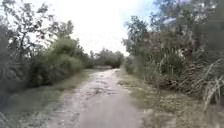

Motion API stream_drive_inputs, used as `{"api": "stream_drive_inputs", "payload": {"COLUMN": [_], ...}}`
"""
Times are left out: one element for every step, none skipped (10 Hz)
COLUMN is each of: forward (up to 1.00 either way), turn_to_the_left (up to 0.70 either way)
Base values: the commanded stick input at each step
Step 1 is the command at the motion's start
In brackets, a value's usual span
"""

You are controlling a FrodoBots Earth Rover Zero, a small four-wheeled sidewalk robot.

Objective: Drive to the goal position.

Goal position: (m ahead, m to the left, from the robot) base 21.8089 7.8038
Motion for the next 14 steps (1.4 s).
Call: {"api": "stream_drive_inputs", "payload": {"forward": [1.00, 1.00, 1.00, 1.00, 1.00, 1.00, 1.00, 1.00, 1.00, 1.00, 1.00, 1.00, 1.00, 1.00], "turn_to_the_left": [0.00, 0.00, 0.00, 0.00, 0.00, 0.27, 0.27, 0.27, 0.27, 0.27, 0.00, 0.00, 0.00, 0.00]}}
